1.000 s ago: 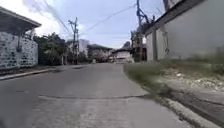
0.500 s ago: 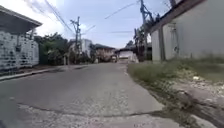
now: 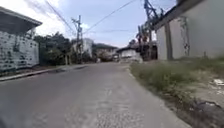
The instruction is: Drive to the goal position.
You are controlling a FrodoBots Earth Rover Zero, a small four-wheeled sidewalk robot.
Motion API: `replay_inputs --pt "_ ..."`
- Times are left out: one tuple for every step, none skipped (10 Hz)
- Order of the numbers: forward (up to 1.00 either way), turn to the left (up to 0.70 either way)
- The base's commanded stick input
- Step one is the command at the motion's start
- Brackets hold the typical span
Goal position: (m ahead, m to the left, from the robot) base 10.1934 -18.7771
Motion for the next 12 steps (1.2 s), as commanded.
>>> replay_inputs --pt "1.0 0.0" --pt "1.0 0.0" --pt "1.0 -0.04" --pt "1.0 -0.15" --pt "1.0 -0.39" --pt "1.0 -0.4" --pt "1.0 -0.4" --pt "1.0 -0.32" --pt "1.0 0.0" --pt "1.0 0.0" --pt "1.0 0.0" --pt "1.0 0.0"
